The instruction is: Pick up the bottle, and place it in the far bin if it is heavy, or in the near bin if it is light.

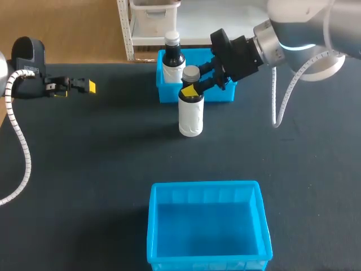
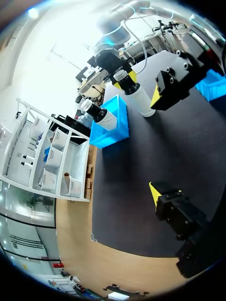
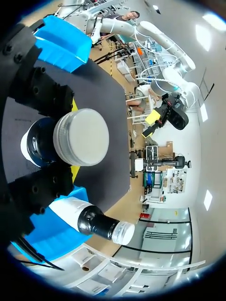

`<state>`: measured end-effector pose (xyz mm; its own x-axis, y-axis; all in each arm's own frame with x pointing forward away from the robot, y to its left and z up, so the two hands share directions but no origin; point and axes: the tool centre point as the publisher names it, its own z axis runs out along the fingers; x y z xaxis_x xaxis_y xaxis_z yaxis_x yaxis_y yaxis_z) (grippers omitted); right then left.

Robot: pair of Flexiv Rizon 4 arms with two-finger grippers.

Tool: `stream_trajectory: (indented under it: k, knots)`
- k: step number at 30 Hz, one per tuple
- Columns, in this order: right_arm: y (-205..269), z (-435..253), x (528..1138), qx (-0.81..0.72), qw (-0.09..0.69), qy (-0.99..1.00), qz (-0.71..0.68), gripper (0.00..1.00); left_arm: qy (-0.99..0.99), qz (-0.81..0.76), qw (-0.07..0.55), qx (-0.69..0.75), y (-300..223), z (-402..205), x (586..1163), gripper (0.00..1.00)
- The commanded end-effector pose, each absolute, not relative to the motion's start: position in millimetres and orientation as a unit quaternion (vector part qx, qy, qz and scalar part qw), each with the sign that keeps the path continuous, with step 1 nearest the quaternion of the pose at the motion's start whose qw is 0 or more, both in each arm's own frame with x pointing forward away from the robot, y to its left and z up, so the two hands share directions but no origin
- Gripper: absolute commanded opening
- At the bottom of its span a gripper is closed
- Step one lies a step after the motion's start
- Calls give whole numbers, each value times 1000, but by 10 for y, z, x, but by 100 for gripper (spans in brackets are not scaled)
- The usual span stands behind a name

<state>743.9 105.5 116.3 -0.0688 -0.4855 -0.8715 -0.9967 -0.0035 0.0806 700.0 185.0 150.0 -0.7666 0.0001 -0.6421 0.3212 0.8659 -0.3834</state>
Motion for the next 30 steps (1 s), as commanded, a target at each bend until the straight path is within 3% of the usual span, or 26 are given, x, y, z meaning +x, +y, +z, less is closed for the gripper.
stream_trajectory:
  k: [1,30]
  knots:
    - [1072,1158,7461,-597,331,621,384,0,908,-243,330,88,1850,1500,7000,100]
    - [867,1507,7429,-605,333,621,371,0,908,-243,330,88,1850,1500,7000,100]
